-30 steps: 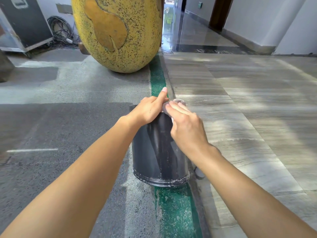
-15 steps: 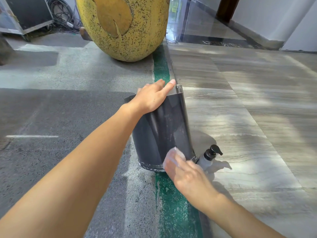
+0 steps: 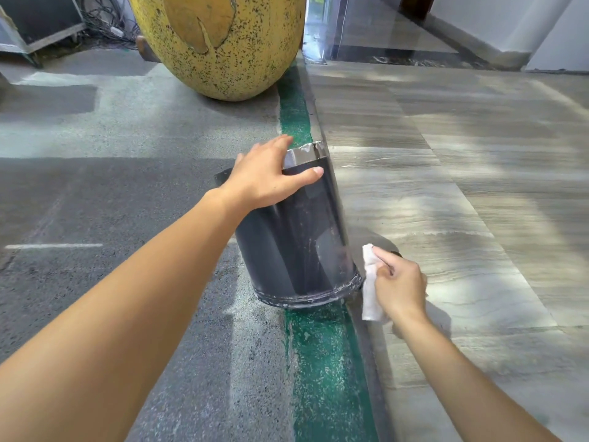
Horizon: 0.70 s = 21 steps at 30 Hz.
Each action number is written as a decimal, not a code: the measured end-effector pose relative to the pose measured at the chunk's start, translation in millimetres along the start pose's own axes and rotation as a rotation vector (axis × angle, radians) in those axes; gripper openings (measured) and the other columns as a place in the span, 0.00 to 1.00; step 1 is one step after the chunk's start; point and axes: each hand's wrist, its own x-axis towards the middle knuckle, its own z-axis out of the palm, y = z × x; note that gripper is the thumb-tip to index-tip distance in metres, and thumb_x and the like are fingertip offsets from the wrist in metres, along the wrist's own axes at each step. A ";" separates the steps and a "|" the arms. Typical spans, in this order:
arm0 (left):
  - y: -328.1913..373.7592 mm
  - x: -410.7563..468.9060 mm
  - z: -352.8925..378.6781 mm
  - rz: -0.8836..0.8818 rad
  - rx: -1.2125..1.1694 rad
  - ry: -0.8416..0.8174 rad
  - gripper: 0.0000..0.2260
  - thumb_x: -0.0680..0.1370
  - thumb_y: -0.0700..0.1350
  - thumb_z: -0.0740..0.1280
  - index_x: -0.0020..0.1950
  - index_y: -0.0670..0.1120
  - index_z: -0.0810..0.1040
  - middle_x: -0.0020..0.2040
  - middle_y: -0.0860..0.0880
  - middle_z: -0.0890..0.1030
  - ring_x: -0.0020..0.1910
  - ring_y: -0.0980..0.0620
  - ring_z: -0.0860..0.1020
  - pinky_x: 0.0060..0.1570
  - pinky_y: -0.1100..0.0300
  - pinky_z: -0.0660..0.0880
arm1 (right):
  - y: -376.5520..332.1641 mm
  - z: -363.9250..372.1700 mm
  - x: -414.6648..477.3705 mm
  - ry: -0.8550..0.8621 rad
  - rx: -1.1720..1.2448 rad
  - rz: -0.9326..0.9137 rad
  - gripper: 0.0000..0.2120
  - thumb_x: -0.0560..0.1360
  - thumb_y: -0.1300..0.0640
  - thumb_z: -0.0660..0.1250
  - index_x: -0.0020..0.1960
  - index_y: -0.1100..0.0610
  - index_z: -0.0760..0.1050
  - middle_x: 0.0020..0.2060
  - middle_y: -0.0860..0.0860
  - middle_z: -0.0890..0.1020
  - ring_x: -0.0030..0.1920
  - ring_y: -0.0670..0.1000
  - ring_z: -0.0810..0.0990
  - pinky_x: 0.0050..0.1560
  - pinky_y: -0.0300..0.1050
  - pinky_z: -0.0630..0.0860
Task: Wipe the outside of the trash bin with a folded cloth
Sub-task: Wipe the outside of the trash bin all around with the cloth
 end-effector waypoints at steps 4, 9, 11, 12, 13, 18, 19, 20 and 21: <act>-2.6 -2.6 3.1 0.008 0.079 0.015 0.43 0.71 0.73 0.62 0.78 0.47 0.62 0.76 0.49 0.69 0.73 0.44 0.67 0.69 0.40 0.65 | 3.2 24.5 -12.8 -0.002 -0.021 0.048 0.22 0.78 0.66 0.59 0.63 0.45 0.79 0.60 0.50 0.82 0.62 0.57 0.75 0.61 0.43 0.70; 7.8 1.8 6.7 -0.003 0.093 0.038 0.37 0.72 0.70 0.65 0.71 0.46 0.69 0.68 0.48 0.75 0.68 0.42 0.71 0.63 0.43 0.65 | 4.2 30.9 -42.0 0.048 0.005 0.088 0.23 0.79 0.65 0.58 0.66 0.43 0.77 0.54 0.51 0.85 0.54 0.59 0.77 0.61 0.38 0.68; 14.5 2.7 11.2 -0.005 0.101 0.049 0.36 0.72 0.70 0.65 0.70 0.46 0.70 0.69 0.48 0.74 0.69 0.43 0.70 0.63 0.44 0.64 | 3.8 37.6 -57.3 0.083 0.042 0.075 0.24 0.79 0.66 0.58 0.67 0.43 0.76 0.57 0.48 0.83 0.52 0.59 0.77 0.59 0.39 0.69; 17.4 2.8 13.7 -0.005 0.104 0.053 0.35 0.72 0.70 0.65 0.69 0.46 0.71 0.70 0.48 0.74 0.69 0.43 0.70 0.63 0.44 0.64 | 3.0 41.4 -64.0 0.098 0.051 0.073 0.24 0.79 0.66 0.58 0.67 0.44 0.75 0.58 0.46 0.83 0.51 0.58 0.76 0.58 0.38 0.68; 20.2 2.2 16.0 -0.004 0.107 0.055 0.35 0.72 0.70 0.65 0.69 0.46 0.71 0.70 0.48 0.74 0.69 0.43 0.70 0.63 0.44 0.64 | 0.8 45.9 -72.3 0.116 0.069 0.084 0.24 0.78 0.67 0.59 0.67 0.44 0.75 0.60 0.45 0.81 0.52 0.54 0.75 0.56 0.32 0.65; 27.5 -0.1 22.0 0.026 0.110 0.054 0.35 0.72 0.70 0.65 0.68 0.46 0.71 0.68 0.49 0.75 0.67 0.42 0.70 0.62 0.44 0.63 | -21.5 62.6 -116.1 0.280 0.197 0.077 0.17 0.81 0.62 0.60 0.56 0.42 0.80 0.52 0.27 0.78 0.52 0.25 0.71 0.48 0.16 0.59; 27.5 -0.5 22.2 0.031 0.112 0.052 0.34 0.72 0.70 0.64 0.68 0.46 0.72 0.68 0.49 0.75 0.67 0.42 0.70 0.62 0.44 0.63 | -25.4 69.1 -127.8 0.248 0.119 0.035 0.15 0.82 0.59 0.58 0.52 0.42 0.78 0.49 0.26 0.76 0.50 0.23 0.69 0.47 0.18 0.60; 27.7 -1.2 22.2 0.037 0.117 0.051 0.34 0.72 0.70 0.64 0.67 0.46 0.72 0.68 0.48 0.75 0.67 0.42 0.70 0.62 0.44 0.63 | -32.2 73.4 -138.6 0.198 0.088 -0.004 0.12 0.82 0.57 0.56 0.52 0.44 0.75 0.50 0.30 0.74 0.50 0.25 0.69 0.45 0.20 0.62; 28.2 -2.1 22.5 0.044 0.124 0.051 0.34 0.72 0.70 0.64 0.67 0.46 0.71 0.68 0.48 0.75 0.67 0.42 0.70 0.63 0.44 0.64 | -34.7 80.4 -148.2 0.137 0.098 -0.028 0.11 0.81 0.58 0.54 0.52 0.47 0.73 0.51 0.36 0.75 0.50 0.31 0.72 0.41 0.24 0.65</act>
